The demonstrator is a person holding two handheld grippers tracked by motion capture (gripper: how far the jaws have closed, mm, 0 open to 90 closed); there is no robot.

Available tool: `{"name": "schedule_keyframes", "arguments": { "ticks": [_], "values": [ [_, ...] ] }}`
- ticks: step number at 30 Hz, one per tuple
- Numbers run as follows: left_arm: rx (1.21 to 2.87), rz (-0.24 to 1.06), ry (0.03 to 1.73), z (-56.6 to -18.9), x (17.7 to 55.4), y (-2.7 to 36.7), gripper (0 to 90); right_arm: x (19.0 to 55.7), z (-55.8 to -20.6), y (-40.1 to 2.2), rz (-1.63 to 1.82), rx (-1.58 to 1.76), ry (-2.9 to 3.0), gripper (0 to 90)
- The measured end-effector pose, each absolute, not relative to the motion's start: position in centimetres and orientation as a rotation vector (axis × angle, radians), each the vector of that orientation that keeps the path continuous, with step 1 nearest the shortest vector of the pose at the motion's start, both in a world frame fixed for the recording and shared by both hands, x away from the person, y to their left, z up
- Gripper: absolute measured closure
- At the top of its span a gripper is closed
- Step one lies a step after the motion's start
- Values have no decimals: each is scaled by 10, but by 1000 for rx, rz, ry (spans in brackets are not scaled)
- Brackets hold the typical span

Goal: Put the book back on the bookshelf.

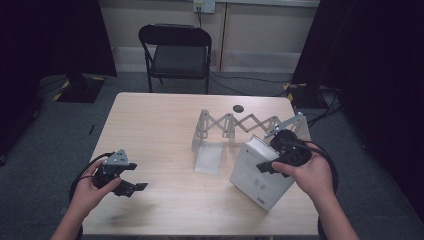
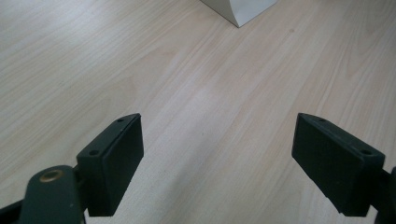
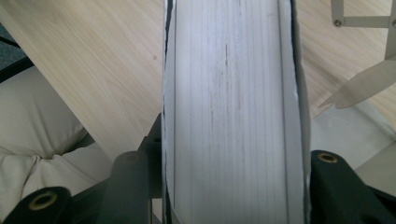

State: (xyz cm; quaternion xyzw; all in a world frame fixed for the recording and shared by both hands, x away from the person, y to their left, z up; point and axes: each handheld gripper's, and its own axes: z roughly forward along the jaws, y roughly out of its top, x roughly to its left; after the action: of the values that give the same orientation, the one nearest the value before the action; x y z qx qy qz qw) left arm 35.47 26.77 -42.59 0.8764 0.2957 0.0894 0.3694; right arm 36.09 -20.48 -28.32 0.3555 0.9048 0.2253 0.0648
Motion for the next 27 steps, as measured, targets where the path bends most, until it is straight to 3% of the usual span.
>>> {"name": "schedule_keyframes", "arguments": {
  "ticks": [27],
  "values": [
    [2255, 223, 751, -427, 356, 266, 166, 359, -280, -232, 656, 1155, 2699, 526]
  ]
}}
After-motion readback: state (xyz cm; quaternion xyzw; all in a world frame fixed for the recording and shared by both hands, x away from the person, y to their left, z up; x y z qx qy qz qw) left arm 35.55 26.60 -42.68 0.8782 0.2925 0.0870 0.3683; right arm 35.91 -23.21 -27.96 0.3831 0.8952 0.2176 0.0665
